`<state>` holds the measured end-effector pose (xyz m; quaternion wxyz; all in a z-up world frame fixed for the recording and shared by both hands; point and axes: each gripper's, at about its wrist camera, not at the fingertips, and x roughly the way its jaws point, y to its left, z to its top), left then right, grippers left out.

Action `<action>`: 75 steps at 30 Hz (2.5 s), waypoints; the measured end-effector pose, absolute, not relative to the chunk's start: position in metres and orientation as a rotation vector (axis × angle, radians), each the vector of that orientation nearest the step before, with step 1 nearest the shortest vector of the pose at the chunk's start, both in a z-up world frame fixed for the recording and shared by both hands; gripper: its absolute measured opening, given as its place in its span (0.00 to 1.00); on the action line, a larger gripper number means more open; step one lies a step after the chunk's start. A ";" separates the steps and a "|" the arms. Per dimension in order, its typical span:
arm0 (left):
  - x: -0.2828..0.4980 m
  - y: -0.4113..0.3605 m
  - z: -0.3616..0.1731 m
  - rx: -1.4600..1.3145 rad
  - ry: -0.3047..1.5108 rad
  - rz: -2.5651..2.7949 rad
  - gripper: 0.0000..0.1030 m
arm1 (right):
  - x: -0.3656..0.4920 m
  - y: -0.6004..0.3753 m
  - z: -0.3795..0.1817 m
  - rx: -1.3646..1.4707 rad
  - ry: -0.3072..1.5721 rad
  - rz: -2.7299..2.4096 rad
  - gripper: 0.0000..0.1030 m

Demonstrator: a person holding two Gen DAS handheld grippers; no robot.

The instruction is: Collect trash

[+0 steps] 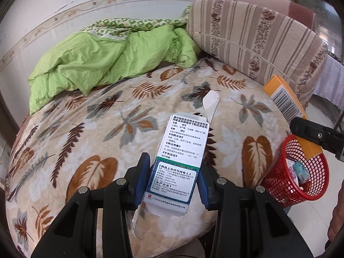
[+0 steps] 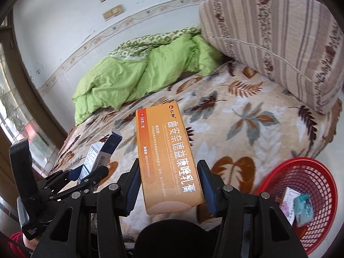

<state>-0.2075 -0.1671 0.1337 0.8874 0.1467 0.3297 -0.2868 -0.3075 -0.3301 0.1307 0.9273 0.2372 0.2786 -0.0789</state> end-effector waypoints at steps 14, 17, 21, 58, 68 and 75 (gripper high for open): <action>-0.256 -0.281 0.143 0.347 0.751 -0.976 0.39 | -0.415 -0.430 0.116 0.647 0.540 -0.481 0.53; -0.271 -0.310 0.140 0.373 0.781 -1.053 0.39 | -0.438 -0.449 0.111 0.676 0.538 -0.545 0.53; -0.286 -0.340 0.132 0.396 0.836 -1.121 0.39 | -0.459 -0.466 0.104 0.723 0.534 -0.589 0.53; -0.285 -0.292 0.159 0.324 0.640 -1.049 0.97 | -0.447 -0.420 0.131 0.478 0.592 -0.900 0.87; -0.283 -0.218 0.154 0.369 0.511 -0.889 1.00 | -0.446 -0.359 0.140 0.500 0.540 -1.020 0.99; -0.293 -0.204 0.158 0.452 0.438 -0.813 1.00 | -0.441 -0.335 0.141 0.453 0.559 -1.053 0.99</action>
